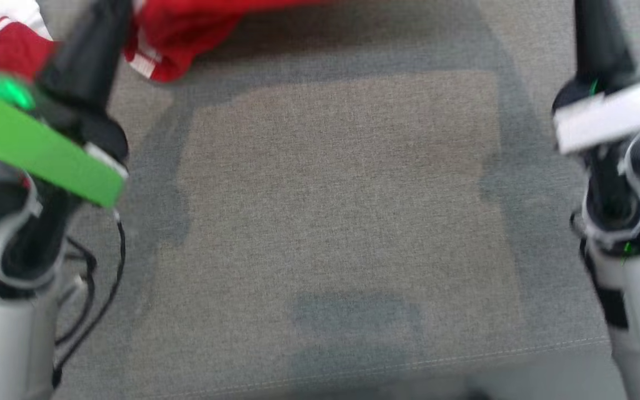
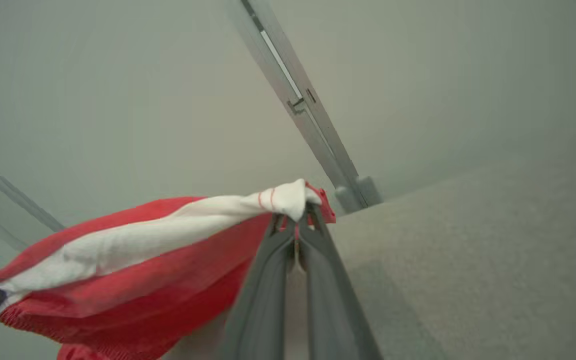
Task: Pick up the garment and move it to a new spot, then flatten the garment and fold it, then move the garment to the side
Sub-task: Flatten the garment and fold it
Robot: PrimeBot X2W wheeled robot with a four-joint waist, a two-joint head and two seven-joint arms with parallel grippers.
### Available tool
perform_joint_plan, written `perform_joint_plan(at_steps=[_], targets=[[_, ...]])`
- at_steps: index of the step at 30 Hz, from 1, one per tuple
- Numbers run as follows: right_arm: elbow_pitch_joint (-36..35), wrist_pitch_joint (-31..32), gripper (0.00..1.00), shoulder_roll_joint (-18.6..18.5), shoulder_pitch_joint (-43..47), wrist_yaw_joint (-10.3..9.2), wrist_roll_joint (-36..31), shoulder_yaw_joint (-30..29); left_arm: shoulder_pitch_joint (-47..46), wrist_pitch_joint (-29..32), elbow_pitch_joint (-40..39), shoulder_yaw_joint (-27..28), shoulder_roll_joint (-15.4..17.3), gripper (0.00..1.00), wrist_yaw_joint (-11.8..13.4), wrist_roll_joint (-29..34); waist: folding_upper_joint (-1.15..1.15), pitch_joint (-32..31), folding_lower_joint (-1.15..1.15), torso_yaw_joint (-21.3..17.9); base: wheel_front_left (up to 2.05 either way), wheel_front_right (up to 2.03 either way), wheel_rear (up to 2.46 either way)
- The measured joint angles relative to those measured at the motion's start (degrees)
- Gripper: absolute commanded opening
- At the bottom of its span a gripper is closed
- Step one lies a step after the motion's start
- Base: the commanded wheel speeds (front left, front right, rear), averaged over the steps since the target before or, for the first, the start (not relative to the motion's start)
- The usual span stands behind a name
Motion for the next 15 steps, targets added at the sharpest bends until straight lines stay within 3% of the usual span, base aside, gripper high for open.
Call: perform_joint_plan(at_steps=[5,10,15], targets=[[4.3,-5.5,0.0,2.4,17.8,0.16,0.2,0.5,17.1,-5.9,6.0,-0.5,0.5,0.0,-1.1,1.4,0.0,3.0,0.0,0.6,0.0,0.0,0.0],[7.1,-10.4,0.0,3.9,20.0,3.05,1.1,0.4,20.0,-12.4,9.8,-1.4,-0.3,0.0,-2.1,2.3,0.0,2.5,0.0,1.0,0.0,0.0,0.0],[8.9,-11.7,0.0,1.3,21.1,5.22,0.9,0.3,22.3,-17.1,11.8,-4.2,-3.0,0.0,-2.1,1.8,0.0,-0.3,0.0,1.1,0.0,0.0,0.0]])
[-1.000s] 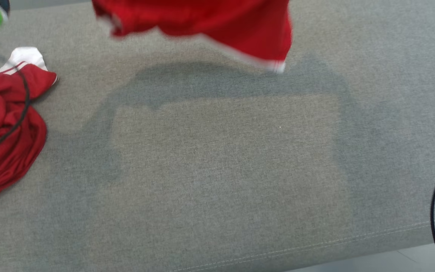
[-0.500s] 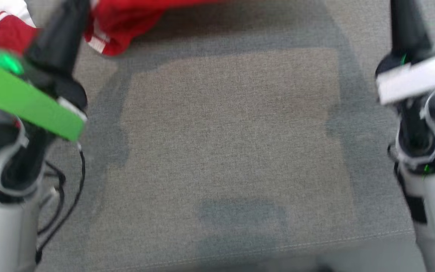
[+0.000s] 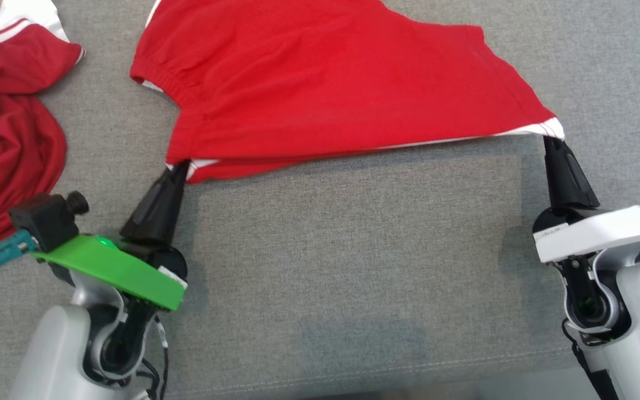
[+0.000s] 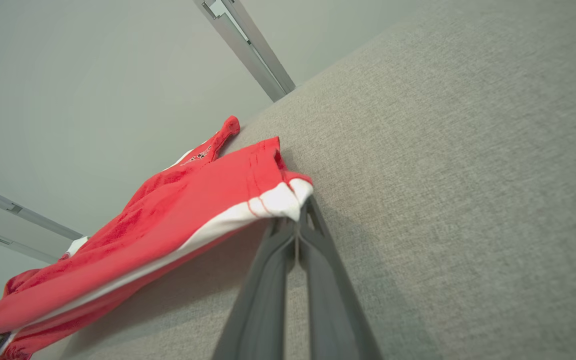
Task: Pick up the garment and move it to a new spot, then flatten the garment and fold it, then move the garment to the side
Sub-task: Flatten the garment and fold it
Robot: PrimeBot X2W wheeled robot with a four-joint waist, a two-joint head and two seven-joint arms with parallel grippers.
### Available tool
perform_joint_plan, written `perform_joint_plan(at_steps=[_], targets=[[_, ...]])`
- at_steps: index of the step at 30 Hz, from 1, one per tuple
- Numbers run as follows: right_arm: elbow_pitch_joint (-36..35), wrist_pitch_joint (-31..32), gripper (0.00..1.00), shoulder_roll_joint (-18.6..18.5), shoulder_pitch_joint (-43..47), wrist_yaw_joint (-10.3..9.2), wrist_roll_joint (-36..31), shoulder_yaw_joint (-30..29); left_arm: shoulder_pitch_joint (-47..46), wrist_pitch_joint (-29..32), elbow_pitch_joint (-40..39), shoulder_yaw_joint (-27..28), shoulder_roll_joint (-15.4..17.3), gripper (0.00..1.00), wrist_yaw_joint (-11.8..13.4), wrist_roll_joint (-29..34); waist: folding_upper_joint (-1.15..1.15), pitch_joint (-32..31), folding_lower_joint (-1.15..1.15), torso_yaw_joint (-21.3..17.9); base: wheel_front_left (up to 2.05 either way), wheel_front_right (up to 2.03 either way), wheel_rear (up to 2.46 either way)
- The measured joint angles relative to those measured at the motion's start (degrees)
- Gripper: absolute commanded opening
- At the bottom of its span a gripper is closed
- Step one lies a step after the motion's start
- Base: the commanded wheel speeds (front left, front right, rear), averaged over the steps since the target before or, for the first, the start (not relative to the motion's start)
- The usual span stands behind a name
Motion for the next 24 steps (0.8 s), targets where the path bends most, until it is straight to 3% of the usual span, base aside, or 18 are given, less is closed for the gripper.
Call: perform_joint_plan(at_steps=[8,16,24], targets=[[1.8,2.9,0.0,-7.3,7.6,1.26,-2.4,0.8,7.7,-5.8,3.8,-3.4,-4.7,0.0,-0.4,-2.0,0.0,-5.6,0.0,0.7,0.0,0.0,0.0],[2.5,4.6,0.0,-8.5,14.7,1.31,-2.9,1.9,13.6,-7.3,7.3,-8.2,-3.0,0.0,-0.4,-1.8,0.0,-10.4,0.0,2.9,0.0,0.0,0.0],[-1.0,7.8,0.0,-8.9,20.2,1.56,0.0,2.2,18.8,-7.5,6.6,-10.0,-0.7,0.0,-0.4,-4.9,0.0,-13.3,0.0,4.3,0.0,0.0,0.0]])
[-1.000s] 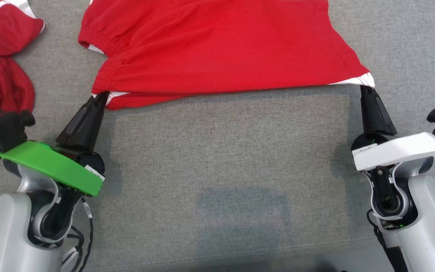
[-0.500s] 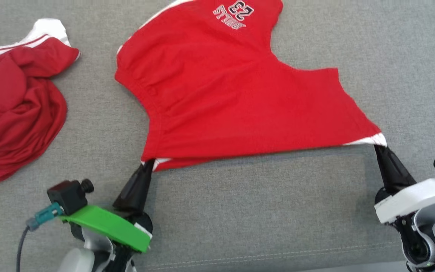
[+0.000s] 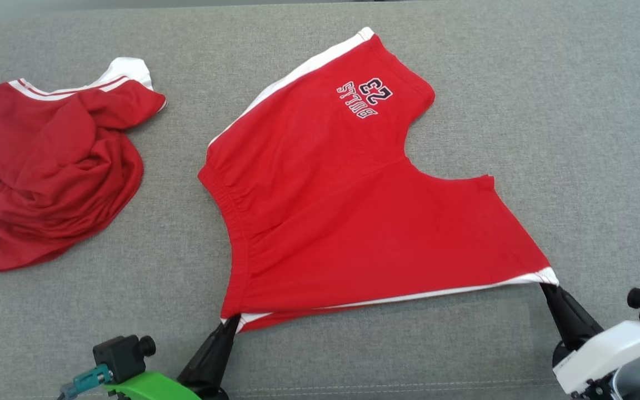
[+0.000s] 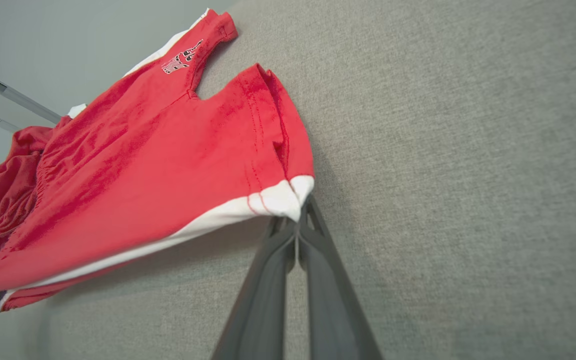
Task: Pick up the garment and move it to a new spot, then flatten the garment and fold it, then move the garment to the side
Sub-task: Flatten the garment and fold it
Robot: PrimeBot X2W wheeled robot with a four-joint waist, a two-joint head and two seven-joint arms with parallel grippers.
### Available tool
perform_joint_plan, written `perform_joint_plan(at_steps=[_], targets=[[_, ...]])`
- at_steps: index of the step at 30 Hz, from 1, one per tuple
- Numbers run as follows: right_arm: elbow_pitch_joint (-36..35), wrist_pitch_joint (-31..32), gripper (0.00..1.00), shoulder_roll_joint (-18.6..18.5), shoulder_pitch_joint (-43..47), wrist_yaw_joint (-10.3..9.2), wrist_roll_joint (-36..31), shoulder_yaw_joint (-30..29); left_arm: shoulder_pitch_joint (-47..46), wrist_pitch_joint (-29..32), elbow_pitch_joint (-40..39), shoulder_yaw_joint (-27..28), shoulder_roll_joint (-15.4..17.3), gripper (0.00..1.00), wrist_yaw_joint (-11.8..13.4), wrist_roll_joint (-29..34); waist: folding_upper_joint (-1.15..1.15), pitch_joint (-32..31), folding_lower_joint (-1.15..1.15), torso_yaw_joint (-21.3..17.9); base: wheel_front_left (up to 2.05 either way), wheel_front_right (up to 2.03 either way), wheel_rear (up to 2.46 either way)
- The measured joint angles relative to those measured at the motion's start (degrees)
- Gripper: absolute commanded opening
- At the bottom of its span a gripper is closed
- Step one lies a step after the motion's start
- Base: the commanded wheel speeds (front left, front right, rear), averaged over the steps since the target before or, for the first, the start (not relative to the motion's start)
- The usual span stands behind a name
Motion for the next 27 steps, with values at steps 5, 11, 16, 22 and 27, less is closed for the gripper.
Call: perform_joint_plan(at_steps=[5,11,16,22,27], targets=[[-6.0,3.4,0.0,-2.8,5.0,0.33,3.8,-1.5,3.2,0.6,-4.2,-1.3,1.2,0.0,0.0,-2.8,0.0,0.1,0.0,-0.2,0.0,0.0,0.0],[-13.7,5.5,0.0,-4.9,0.2,1.45,5.1,-2.9,3.2,4.1,-11.6,-1.2,4.6,0.0,0.0,-6.9,0.0,2.5,0.0,-0.6,0.0,0.0,0.0],[-17.1,7.1,0.0,-3.0,-12.9,1.1,6.3,-3.8,-2.3,8.2,-16.5,2.2,7.3,0.0,0.0,-10.6,0.0,5.6,0.0,-0.4,0.0,0.0,0.0],[-14.2,11.1,0.0,-3.2,-26.6,-3.25,5.0,-4.7,-14.5,14.4,-18.4,4.7,9.3,0.0,1.2,-12.4,0.0,9.7,0.0,1.1,0.0,0.0,0.0],[-10.4,14.5,0.0,-3.3,-33.9,-4.85,3.7,-4.2,-22.5,19.6,-15.6,3.5,9.0,0.0,3.1,-13.6,0.0,12.7,0.0,3.8,0.0,0.0,0.0]])
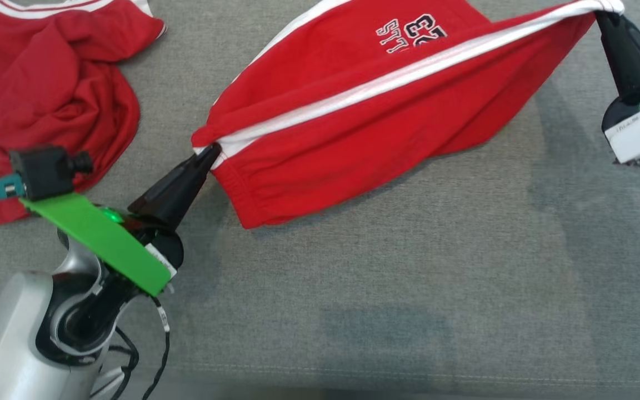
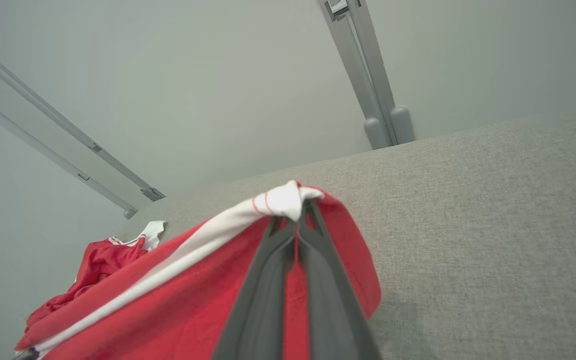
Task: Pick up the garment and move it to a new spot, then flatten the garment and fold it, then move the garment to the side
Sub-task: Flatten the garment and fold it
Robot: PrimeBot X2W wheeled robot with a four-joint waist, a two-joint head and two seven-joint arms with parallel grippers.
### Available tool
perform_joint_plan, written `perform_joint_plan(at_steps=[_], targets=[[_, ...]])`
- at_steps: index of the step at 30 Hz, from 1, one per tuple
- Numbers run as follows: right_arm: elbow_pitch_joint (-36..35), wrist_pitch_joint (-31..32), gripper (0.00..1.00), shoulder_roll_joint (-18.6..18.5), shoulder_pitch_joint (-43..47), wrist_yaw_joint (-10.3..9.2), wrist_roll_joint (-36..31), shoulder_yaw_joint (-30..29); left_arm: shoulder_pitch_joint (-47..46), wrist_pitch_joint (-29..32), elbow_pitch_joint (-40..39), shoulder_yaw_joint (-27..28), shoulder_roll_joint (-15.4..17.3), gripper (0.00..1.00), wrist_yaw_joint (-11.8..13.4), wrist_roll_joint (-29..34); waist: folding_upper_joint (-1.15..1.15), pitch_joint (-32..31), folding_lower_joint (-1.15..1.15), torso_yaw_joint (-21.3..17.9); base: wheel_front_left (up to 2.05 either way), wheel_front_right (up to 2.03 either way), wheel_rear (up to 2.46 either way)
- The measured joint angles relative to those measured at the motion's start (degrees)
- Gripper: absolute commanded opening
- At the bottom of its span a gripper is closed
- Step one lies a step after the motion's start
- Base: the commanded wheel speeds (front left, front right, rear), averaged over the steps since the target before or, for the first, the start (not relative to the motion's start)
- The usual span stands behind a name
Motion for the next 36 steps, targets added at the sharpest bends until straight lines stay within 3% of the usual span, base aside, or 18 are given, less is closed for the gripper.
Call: perform_joint_plan(at_steps=[10,19,36], targets=[[8.3,2.3,0.0,0.0,-12.1,-0.55,-6.0,2.5,-11.9,2.1,8.2,-0.8,-5.0,0.0,1.0,-0.7,0.0,6.0,0.0,6.2,0.0,0.0,0.0],[15.0,3.4,0.0,2.2,-16.2,-0.55,-7.5,5.9,-16.8,2.3,15.3,-2.2,-8.4,0.0,1.0,-0.6,0.0,8.4,0.0,10.7,0.0,0.0,0.0],[24.7,-0.6,0.0,3.2,-21.6,-0.54,-10.4,5.9,-20.7,0.0,22.9,-3.2,-11.4,0.0,-0.4,0.4,0.0,7.4,0.0,12.5,0.0,0.0,0.0]])
